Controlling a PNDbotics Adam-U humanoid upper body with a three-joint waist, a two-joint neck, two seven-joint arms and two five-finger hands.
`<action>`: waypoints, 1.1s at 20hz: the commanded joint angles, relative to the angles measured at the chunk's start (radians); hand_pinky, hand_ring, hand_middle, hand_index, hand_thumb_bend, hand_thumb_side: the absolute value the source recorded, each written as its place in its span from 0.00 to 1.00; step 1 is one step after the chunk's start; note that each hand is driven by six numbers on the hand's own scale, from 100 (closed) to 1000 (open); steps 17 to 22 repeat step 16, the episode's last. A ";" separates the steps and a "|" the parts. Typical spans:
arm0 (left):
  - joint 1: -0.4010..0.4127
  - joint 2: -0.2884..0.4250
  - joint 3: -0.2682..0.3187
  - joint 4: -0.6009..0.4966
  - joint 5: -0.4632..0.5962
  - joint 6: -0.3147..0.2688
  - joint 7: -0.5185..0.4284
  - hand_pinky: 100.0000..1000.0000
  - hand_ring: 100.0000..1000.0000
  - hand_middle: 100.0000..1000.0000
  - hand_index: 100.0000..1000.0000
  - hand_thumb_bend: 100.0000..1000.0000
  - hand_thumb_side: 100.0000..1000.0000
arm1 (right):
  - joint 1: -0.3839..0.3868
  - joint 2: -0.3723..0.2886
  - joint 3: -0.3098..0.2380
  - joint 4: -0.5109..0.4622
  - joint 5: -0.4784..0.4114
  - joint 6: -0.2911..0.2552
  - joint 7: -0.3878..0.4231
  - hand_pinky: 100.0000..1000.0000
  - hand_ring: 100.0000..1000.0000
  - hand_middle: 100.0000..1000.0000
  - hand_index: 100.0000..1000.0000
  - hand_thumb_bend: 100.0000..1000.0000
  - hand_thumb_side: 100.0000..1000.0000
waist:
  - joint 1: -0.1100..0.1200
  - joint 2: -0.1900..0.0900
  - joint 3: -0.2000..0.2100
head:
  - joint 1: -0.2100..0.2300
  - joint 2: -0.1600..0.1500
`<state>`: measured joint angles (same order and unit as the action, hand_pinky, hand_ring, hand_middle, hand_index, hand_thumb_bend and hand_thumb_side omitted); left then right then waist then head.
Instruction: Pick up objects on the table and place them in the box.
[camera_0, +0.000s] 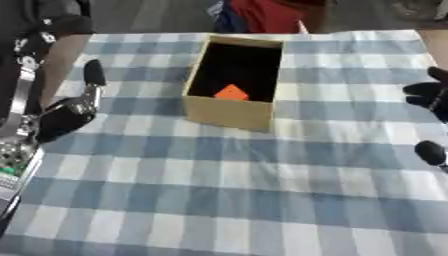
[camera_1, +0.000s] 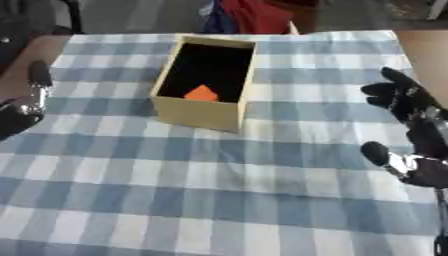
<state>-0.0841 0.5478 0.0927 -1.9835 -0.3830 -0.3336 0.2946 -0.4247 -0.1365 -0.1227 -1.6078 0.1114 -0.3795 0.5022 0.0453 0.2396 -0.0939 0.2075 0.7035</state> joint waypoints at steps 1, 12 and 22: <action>0.010 -0.037 0.021 -0.016 -0.012 0.008 0.012 0.83 0.74 0.71 0.83 0.00 0.42 | -0.014 -0.015 -0.004 -0.017 0.004 -0.001 -0.004 0.85 0.86 0.75 1.00 0.61 0.48 | -0.003 -0.015 0.003 | -0.007 0.012; 0.027 -0.108 0.022 -0.016 -0.007 0.036 0.018 0.82 0.72 0.70 0.82 0.00 0.44 | -0.014 -0.012 -0.004 -0.018 0.005 0.000 -0.007 0.85 0.86 0.75 1.00 0.61 0.47 | -0.007 -0.014 0.008 | -0.013 0.013; 0.026 -0.119 0.019 -0.016 0.000 0.040 0.017 0.82 0.71 0.68 0.82 0.00 0.44 | -0.012 -0.013 -0.006 -0.019 0.004 0.001 -0.009 0.85 0.86 0.75 1.00 0.61 0.48 | -0.006 -0.013 0.007 | -0.016 0.008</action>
